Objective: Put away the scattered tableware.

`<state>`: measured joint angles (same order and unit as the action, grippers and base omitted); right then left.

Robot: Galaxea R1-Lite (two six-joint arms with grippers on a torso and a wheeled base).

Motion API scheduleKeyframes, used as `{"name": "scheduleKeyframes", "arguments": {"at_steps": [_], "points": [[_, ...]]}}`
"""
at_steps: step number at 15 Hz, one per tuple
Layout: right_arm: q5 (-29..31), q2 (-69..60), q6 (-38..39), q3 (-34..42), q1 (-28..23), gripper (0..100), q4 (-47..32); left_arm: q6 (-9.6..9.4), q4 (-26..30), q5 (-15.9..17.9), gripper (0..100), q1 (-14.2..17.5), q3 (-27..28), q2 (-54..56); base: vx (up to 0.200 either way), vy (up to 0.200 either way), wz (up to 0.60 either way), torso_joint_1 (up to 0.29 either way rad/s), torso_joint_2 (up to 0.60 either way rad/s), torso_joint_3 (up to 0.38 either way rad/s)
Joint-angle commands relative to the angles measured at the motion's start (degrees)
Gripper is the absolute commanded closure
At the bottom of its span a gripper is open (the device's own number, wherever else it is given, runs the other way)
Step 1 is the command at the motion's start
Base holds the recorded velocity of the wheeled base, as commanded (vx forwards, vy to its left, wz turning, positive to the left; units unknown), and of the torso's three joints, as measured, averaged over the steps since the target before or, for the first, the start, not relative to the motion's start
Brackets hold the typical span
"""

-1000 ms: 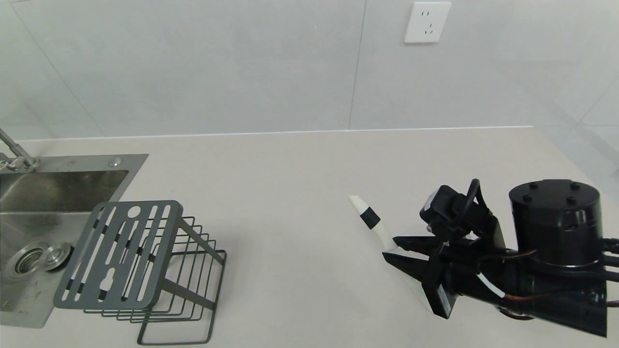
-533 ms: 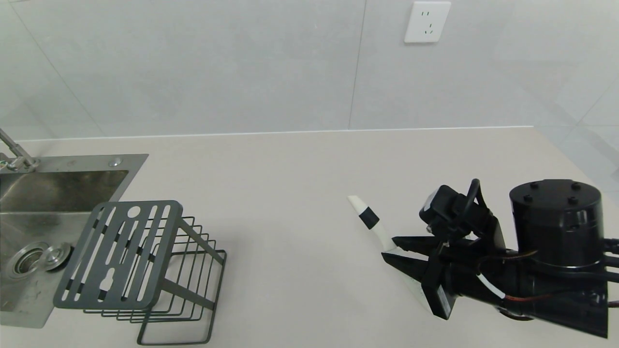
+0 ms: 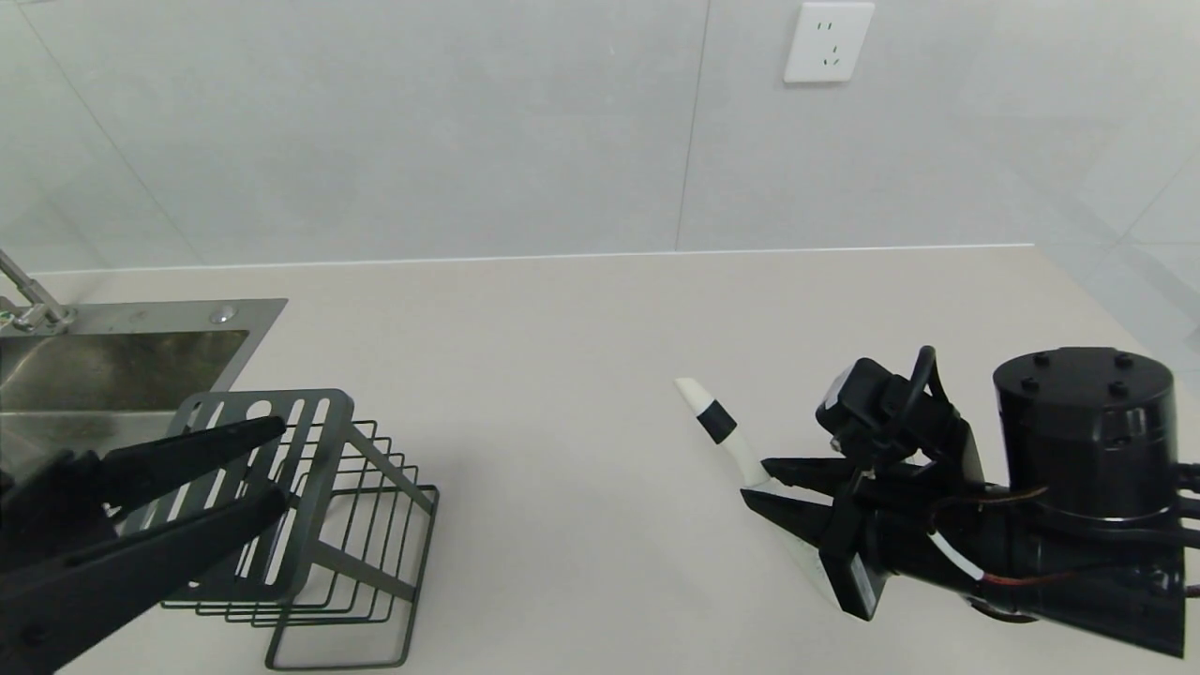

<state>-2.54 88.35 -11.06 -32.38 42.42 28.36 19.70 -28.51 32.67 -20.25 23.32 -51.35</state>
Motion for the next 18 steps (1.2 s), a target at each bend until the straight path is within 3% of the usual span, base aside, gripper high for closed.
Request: {"name": "scheduleKeyframes", "arguments": {"at_steps": [1, 3, 7, 10, 14, 18], "points": [[-0.01, 0.16, -0.02, -0.05, 0.03, 100, 0.03, -2.65, -0.05, -6.48, 0, -7.17, 1.82, -4.73, 0.0, 0.0, 0.0, 0.0, 0.0, 0.0], [-0.01, -0.02, -0.02, -0.14, 0.03, 100, 0.03, -2.74, -0.14, -10.79, 0, -13.06, 3.4, -6.66, 0.0, 0.0, 0.0, 0.0, 0.0, 0.0], [-0.01, -0.89, -0.02, -1.46, 0.12, 100, 0.03, -3.44, -0.58, -17.55, 0, -18.77, 4.72, -12.46, 0.0, 0.0, 0.0, 0.0, 0.0, 0.0], [-0.1, -1.69, -0.02, -1.64, 0.12, 100, 0.03, -3.53, -4.53, -19.05, 0, -21.85, 7.18, -18.17, 0.0, 0.0, 0.0, 0.0, 0.0, 0.0], [-0.1, -1.69, -0.02, -3.13, 0.12, 100, 0.03, -3.44, -11.65, -23.44, 0, -27.3, 8.85, -26.44, 0.0, 0.0, 0.0, 0.0, 0.0, 0.0], [-0.19, -2.83, 0.07, -4.54, 1.61, 100, 0.74, -3.44, -16.31, -24.94, 0, -29.15, 10.96, -31.27, 0.0, 0.0, 0.0, 0.0, 0.0, 0.0]]}}
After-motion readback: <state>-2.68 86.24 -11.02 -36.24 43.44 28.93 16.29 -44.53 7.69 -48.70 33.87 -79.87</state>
